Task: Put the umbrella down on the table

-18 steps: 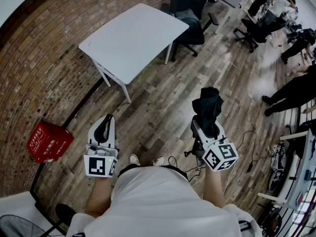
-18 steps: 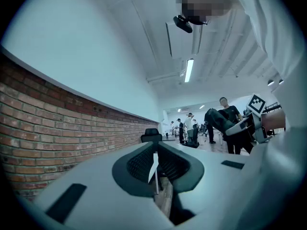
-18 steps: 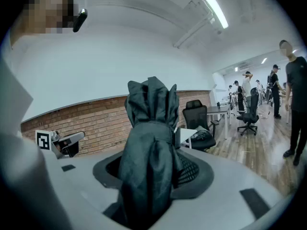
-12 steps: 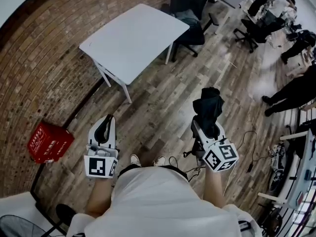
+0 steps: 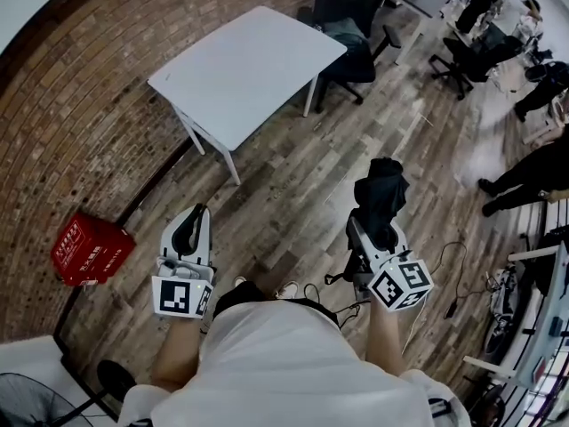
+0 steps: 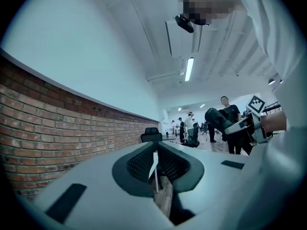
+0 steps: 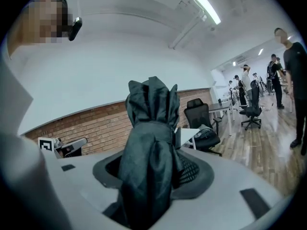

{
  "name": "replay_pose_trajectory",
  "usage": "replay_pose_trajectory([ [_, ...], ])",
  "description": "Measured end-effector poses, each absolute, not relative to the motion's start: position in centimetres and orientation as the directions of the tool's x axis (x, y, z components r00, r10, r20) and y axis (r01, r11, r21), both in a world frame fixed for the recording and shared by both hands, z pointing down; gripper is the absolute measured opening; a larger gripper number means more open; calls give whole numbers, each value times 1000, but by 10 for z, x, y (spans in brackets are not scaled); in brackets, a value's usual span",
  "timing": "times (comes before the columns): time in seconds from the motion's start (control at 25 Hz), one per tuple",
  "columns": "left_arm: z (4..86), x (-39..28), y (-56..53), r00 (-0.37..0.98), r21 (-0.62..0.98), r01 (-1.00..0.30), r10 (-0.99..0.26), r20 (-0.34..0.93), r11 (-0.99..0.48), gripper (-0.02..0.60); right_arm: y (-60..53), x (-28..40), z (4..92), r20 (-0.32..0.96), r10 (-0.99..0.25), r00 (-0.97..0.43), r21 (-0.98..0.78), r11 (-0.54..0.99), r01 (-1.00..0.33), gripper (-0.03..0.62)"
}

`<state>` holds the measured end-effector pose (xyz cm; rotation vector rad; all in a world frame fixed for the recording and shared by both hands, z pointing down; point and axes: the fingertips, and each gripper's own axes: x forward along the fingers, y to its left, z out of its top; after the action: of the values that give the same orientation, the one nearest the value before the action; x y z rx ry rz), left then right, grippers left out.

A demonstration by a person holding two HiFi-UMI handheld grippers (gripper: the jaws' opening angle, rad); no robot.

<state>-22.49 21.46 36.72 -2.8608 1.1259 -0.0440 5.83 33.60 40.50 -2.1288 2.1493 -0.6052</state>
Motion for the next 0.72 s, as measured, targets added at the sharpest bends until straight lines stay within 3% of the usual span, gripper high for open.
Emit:
replay_pose_trajectory([
  [0.32,391,-216,214,715,-80,-689,-694,80,-720,46,334,73,435,275,-959,-66,-330,-30,-944,247],
  [0.72,413,-152,116,742,-13,-666,-665,84,-746,46,247,112,450,340,-938,-68,-315,-45,-948,247],
])
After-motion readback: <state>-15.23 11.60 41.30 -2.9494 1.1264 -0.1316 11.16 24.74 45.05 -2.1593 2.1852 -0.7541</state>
